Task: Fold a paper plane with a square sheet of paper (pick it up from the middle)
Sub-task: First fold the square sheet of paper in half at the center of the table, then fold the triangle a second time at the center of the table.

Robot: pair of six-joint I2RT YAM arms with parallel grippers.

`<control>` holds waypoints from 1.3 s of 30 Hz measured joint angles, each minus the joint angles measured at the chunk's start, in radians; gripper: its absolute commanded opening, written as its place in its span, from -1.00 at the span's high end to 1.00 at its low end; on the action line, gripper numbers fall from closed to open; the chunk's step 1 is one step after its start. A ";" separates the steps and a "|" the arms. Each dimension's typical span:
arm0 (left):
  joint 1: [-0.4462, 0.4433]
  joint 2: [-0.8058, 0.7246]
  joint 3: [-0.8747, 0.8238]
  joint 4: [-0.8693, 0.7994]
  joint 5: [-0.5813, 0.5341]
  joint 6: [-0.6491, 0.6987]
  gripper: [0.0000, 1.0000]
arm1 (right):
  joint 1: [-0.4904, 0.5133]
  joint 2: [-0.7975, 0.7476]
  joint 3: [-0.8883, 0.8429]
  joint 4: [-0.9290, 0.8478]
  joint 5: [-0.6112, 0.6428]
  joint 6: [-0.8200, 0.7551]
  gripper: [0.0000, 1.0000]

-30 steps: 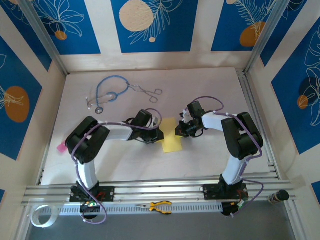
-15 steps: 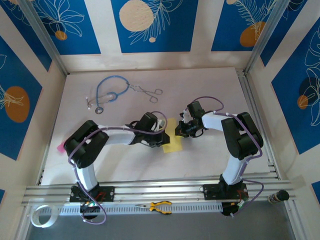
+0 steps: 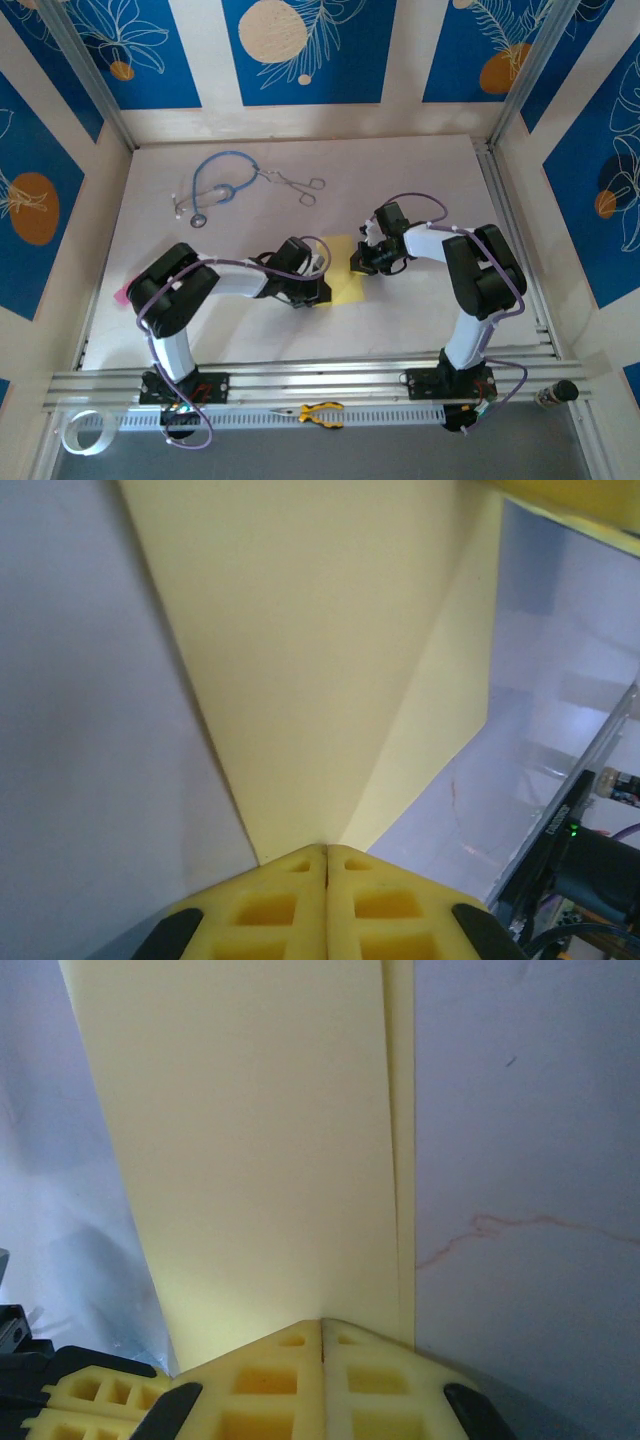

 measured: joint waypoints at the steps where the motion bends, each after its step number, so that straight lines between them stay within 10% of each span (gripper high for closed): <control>1: 0.000 -0.012 0.000 -0.020 -0.009 0.003 0.81 | 0.002 0.000 0.000 0.001 -0.002 0.000 1.00; 11: 0.076 -0.153 0.090 -0.126 -0.077 0.043 0.75 | 0.075 -0.001 -0.003 0.010 -0.006 0.004 1.00; 27: 0.210 0.161 0.293 -0.135 -0.046 0.084 0.80 | 0.097 -0.041 -0.010 -0.018 -0.013 0.081 0.95; 39: 0.223 0.181 0.259 -0.065 -0.014 0.102 0.83 | 0.016 -0.278 -0.114 -0.051 -0.065 0.174 0.53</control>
